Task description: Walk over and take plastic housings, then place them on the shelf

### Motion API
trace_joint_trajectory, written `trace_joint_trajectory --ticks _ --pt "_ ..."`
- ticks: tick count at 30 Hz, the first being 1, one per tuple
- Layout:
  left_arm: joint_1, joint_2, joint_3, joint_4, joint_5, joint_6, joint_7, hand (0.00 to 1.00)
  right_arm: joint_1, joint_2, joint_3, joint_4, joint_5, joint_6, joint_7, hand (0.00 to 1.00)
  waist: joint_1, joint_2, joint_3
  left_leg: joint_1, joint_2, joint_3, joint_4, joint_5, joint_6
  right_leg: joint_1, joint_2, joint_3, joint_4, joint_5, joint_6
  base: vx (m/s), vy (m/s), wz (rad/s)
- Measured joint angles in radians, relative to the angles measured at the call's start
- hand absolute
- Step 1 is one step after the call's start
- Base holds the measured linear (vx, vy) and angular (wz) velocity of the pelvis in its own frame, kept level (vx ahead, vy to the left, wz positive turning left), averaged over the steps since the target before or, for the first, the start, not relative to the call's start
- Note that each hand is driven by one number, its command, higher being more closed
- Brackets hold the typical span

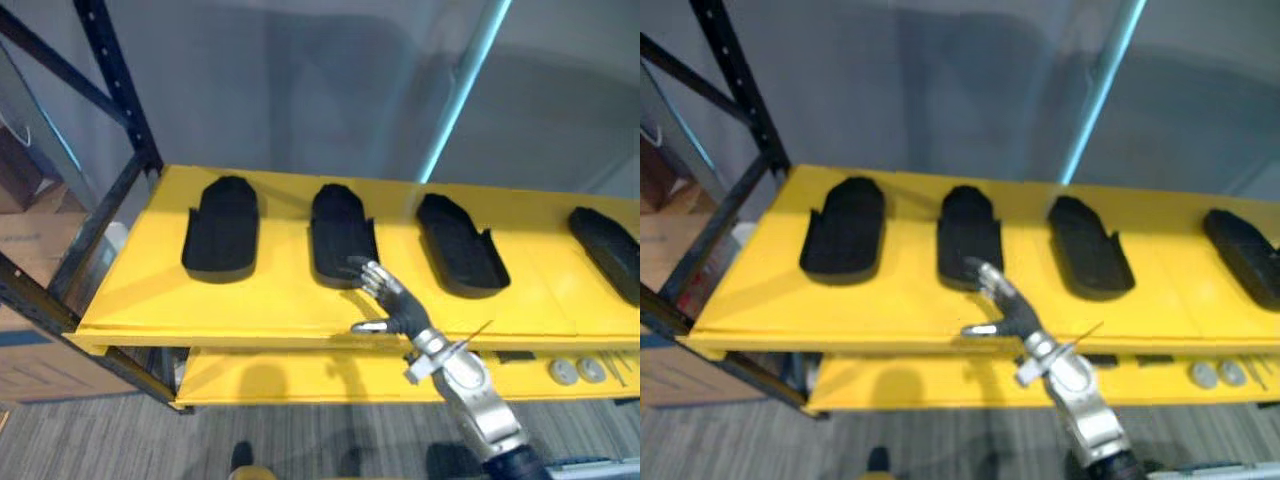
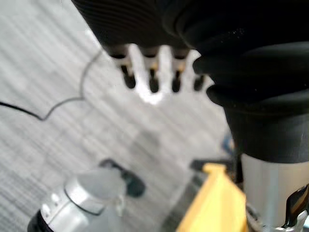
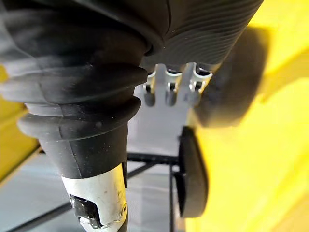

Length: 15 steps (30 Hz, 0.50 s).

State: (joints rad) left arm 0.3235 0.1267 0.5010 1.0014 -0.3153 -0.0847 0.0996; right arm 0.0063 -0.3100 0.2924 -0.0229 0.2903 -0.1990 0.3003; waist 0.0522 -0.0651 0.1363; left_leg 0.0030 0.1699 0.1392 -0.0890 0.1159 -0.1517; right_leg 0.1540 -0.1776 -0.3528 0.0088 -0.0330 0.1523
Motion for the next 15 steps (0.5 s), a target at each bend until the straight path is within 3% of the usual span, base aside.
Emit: trace_joint_trajectory --ticks 6,10,14,15 --pt "-0.010 0.002 -0.052 0.000 0.001 0.001 -0.007 0.00 0.023 0.015 -0.005 0.013 -0.008 -0.002 0.010 0.00 -0.011 0.000 0.002 0.015 -0.015 0.007 0.000 -0.007 0.002 0.008 -0.016 0.001 0.003 0.001 0.012 0.04 -0.005 -0.01" --pt "-0.017 0.006 -0.063 -0.006 0.001 0.000 -0.007 0.00 0.027 0.032 -0.027 0.022 -0.010 -0.012 -0.024 0.00 -0.015 -0.001 0.001 0.016 -0.018 0.008 0.000 -0.008 0.000 0.010 -0.017 0.002 0.000 0.000 0.013 0.03 -0.010 0.01" --pt "-0.021 -0.001 -0.080 -0.006 0.013 0.000 -0.006 0.00 0.033 0.089 -0.166 0.035 -0.016 -0.053 -0.191 0.00 -0.019 0.016 0.012 0.031 -0.015 0.025 0.000 -0.014 -0.001 0.014 -0.017 0.019 -0.001 0.000 0.013 0.00 -0.009 -0.11" --pt "-0.017 -0.007 -0.072 -0.006 0.017 0.001 -0.005 0.00 0.040 0.116 -0.246 0.031 -0.030 -0.082 -0.259 0.00 -0.022 0.020 0.011 0.040 -0.013 0.039 0.000 -0.018 -0.003 0.012 -0.017 0.032 0.000 0.000 0.013 -0.01 -0.005 -0.25"
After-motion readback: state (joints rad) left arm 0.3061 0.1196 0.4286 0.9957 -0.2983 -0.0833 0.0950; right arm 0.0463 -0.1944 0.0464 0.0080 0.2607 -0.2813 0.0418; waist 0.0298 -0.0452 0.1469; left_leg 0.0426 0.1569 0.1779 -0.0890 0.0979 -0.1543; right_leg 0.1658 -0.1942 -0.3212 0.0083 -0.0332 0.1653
